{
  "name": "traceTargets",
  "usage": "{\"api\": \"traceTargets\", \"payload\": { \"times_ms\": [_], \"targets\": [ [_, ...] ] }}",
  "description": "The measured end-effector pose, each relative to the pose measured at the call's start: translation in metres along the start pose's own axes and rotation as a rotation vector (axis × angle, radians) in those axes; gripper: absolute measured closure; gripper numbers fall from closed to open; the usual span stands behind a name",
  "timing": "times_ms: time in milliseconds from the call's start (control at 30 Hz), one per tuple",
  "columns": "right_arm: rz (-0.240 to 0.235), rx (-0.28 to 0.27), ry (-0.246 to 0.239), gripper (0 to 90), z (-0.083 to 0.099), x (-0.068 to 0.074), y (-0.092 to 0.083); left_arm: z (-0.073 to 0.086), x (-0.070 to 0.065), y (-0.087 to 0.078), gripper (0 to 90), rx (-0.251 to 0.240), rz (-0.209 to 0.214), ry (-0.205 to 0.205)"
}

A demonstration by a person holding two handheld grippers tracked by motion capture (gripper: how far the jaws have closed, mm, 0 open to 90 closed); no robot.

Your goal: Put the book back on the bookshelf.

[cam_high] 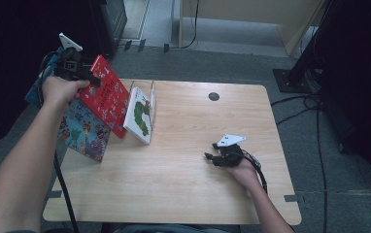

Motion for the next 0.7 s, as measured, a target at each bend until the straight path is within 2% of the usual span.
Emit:
{"api": "traceTargets", "payload": {
  "times_ms": [167, 267, 400, 467, 633, 700],
  "targets": [
    [0.003, -0.002, 0.004, 44.8, 0.001, 0.001, -0.001, -0.003, -0.002, 0.008, 79.7, -0.002, -0.005, 0.016],
    [0.006, -0.003, 0.004, 44.6, 0.003, 0.001, -0.003, -0.003, 0.000, 0.009, 79.5, -0.001, -0.001, 0.011],
    [0.006, 0.000, 0.013, 44.2, 0.005, 0.002, -0.005, -0.002, 0.003, 0.009, 78.1, 0.017, -0.006, 0.019],
    [0.007, 0.002, 0.012, 44.3, 0.005, 0.002, -0.005, -0.002, 0.004, 0.008, 75.3, 0.009, -0.002, 0.026],
    [0.008, 0.002, 0.010, 44.2, 0.005, 0.002, -0.005, -0.002, 0.012, 0.004, 56.8, 0.012, -0.028, 0.008],
    [0.005, 0.000, 0.011, 44.1, 0.005, 0.002, -0.005, -0.001, 0.014, 0.002, 54.5, 0.011, -0.022, 0.001]
  ]
}}
Point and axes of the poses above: each handheld gripper's, and its own axes: y roughly forward along the jaws, z roughly out of its underside, x roughly to its left, the point moved 9 cm from there along y, roughly forward along the jaws, and after that the axes turned 13 degrees about -y, right-handed, at the moved point
